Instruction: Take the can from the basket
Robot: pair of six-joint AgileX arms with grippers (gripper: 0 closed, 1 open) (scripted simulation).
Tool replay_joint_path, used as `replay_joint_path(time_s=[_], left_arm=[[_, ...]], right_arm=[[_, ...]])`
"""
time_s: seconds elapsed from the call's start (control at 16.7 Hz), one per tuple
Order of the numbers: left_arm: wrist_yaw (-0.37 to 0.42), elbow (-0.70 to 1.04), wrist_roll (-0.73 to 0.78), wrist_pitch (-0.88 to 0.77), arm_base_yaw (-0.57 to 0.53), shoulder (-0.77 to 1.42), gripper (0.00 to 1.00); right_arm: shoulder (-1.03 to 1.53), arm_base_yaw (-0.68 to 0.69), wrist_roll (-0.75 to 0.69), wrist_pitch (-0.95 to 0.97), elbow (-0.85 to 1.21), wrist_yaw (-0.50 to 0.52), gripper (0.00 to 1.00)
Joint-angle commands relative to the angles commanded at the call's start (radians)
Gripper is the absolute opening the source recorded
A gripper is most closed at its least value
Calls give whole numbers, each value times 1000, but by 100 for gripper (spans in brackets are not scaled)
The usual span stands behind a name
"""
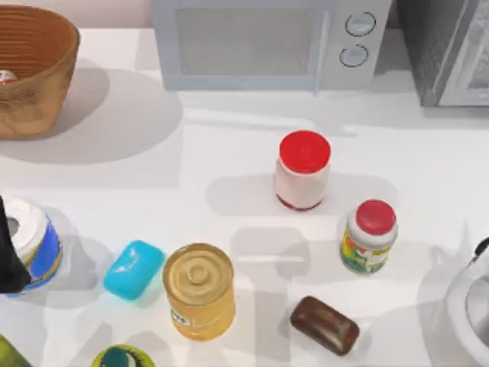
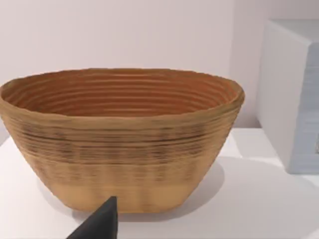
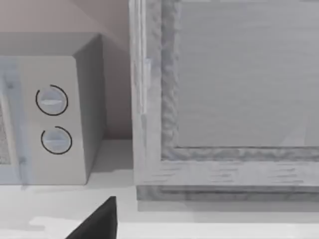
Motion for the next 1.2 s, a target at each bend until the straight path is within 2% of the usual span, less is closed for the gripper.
replay_joint_path(time_s=[0.3, 0.54, 0.84, 1.2], left_arm=[[6, 48, 4, -31, -1, 56, 100], [19, 231, 17, -145, 6, 266, 100], [35, 615, 45, -366, 30, 679, 100], [56, 1228, 87, -683, 66, 1291, 100]], right_arm=[[0, 0, 0, 0, 0, 0, 100], [0, 0, 0, 0, 0, 0, 100], [0, 0, 0, 0, 0, 0, 100], [0, 0, 0, 0, 0, 0, 100]])
